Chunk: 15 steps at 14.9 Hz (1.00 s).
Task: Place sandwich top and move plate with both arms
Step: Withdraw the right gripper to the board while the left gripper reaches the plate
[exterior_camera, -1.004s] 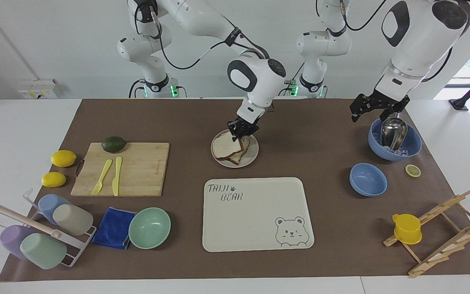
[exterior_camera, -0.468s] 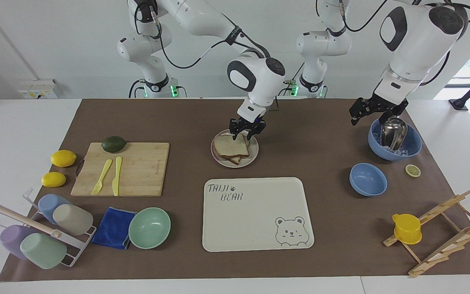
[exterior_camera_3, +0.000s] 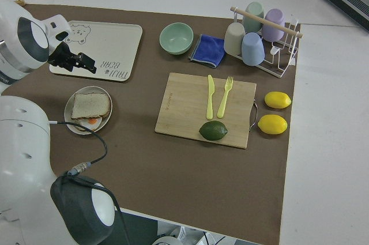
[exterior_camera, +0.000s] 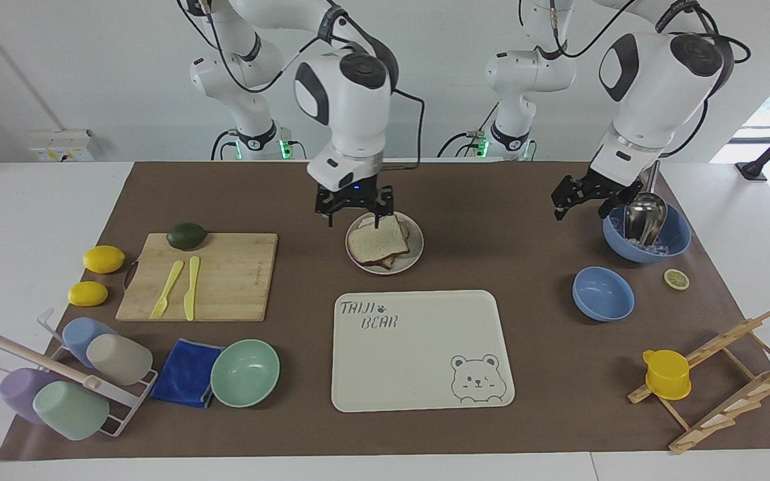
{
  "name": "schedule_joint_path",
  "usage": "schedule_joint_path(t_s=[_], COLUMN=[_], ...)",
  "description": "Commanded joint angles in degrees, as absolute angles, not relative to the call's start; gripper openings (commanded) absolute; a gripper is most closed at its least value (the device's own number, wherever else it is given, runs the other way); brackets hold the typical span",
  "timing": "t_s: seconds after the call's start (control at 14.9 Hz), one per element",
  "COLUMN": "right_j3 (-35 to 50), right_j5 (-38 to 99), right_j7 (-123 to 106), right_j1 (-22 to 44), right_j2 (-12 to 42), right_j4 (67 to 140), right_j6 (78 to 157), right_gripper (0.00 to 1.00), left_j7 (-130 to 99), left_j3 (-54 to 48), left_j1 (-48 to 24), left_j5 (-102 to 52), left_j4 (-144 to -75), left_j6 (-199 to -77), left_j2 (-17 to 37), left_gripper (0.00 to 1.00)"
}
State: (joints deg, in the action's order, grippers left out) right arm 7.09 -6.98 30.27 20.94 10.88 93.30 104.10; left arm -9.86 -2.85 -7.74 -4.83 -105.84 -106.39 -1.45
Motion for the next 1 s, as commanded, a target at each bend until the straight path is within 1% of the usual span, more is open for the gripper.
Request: schedule_joint_path(t_s=[0.0,0.13,0.27,0.47,0.54,0.67,0.8,0.94], right_j3=[7.8,7.6,7.9,7.6,7.5,7.6,7.6,7.7], right_j5=[-4.1,-3.3,-3.3,-3.5,-3.4,-3.4,-3.3,-3.3], right_j7=[18.1,14.3,9.2,6.5,6.2,3.1,-0.4,-1.0], right_j1=[11.2,5.9,1.9,0.9,0.3,-2.0,-5.3,-6.4], right_j2=[10.2,10.2,10.1,9.5,9.4,8.5,8.0,6.4], right_j4=[91.0,89.3,88.9,85.7,85.6,85.6,85.5,85.7], right_j6=[100.0,97.2,95.5,90.0,89.1,87.0,85.1,84.6], right_gripper=[1.00,1.00,1.00,1.00,1.00,1.00,1.00,1.00], left_j7=[-15.9,-17.0,-19.0,-22.8,-22.8,-22.6,-22.7,-22.7], left_j3=[-2.5,-2.5,-2.5,-2.5,-2.5,-2.5,-2.5,-2.5], left_j1=[-13.2,-16.8,-20.2,-25.4,-25.6,-28.3,-29.5,-30.8], left_j5=[-6.3,-6.4,-6.4,-6.6,-6.6,-6.6,-6.7,-8.1], left_j4=[-109.6,-111.3,-116.5,-124.3,-125.6,-126.6,-127.3,-127.4], left_j6=[-112.0,-112.7,-117.6,-128.9,-130.2,-131.4,-134.6,-136.0], left_j2=[-0.2,1.0,0.4,0.8,0.7,1.3,3.4,5.2], left_gripper=[1.00,1.00,1.00,1.00,1.00,1.00,1.00,0.98])
